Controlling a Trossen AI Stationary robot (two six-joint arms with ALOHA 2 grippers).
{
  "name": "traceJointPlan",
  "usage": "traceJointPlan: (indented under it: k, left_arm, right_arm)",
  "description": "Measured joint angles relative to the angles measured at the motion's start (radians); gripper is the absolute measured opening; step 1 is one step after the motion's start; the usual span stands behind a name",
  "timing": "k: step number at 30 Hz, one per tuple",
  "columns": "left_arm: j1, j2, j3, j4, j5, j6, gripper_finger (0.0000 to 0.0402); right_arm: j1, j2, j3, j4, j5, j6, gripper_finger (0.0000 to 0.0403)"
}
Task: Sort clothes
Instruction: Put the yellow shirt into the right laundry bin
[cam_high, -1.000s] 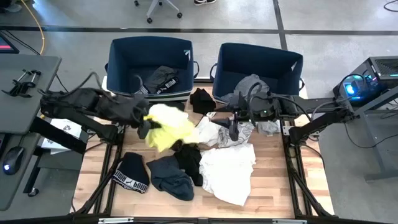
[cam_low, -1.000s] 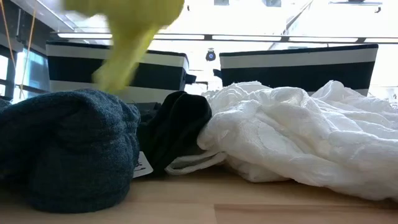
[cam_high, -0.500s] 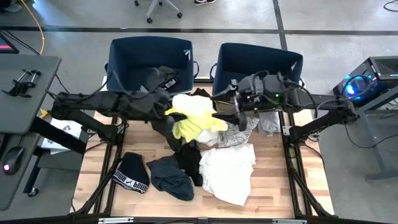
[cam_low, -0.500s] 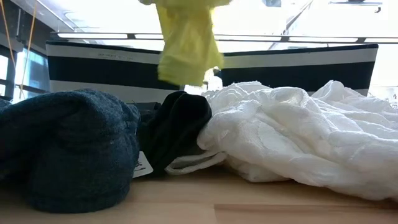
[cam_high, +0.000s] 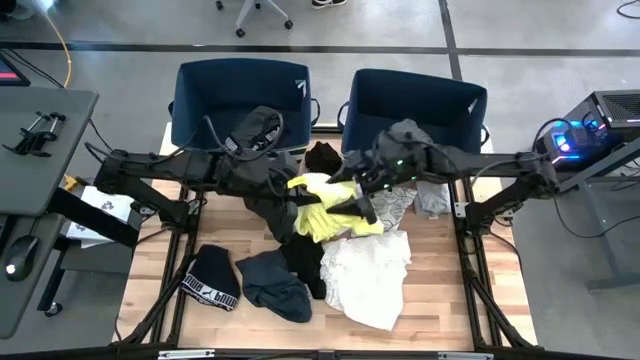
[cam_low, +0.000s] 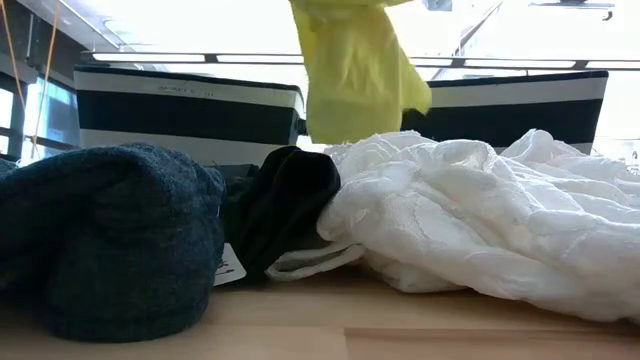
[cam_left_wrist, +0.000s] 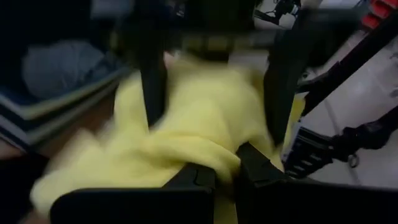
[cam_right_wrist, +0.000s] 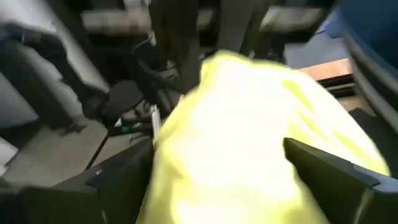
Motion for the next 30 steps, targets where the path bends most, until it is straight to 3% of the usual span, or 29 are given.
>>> traceJointPlan:
  k: [6,10,13,19,26,30]
  left_arm:
    - [-0.001,0.002,0.065,0.0,-0.033,0.155,0.0]
    - [0.0,-0.002,0.073,0.022,-0.051,0.193,0.0]
    - [-0.005,-0.003,0.073,0.052,-0.097,0.222,0.0]
    - [-0.019,-0.006,0.087,0.113,-0.159,0.296,0.0001]
    - [-0.024,-0.027,0.12,0.102,-0.15,0.303,0.005]
    - [-0.034,-0.062,0.123,0.097,-0.15,0.301,0.0076]
  right_arm:
    - [0.028,0.059,0.003,0.067,0.078,-0.009,0.034]
    - [0.032,0.079,0.002,0.19,0.086,-0.01,0.0303]
    - [0.031,0.084,0.002,0.223,0.089,-0.007,0.0242]
    - [0.032,0.06,0.002,0.219,0.15,0.023,0.0066]
    - [0.034,-0.126,-0.001,-0.022,0.45,0.001,0.0065]
    - [0.031,-0.243,0.084,-0.229,0.683,0.001,0.0065]
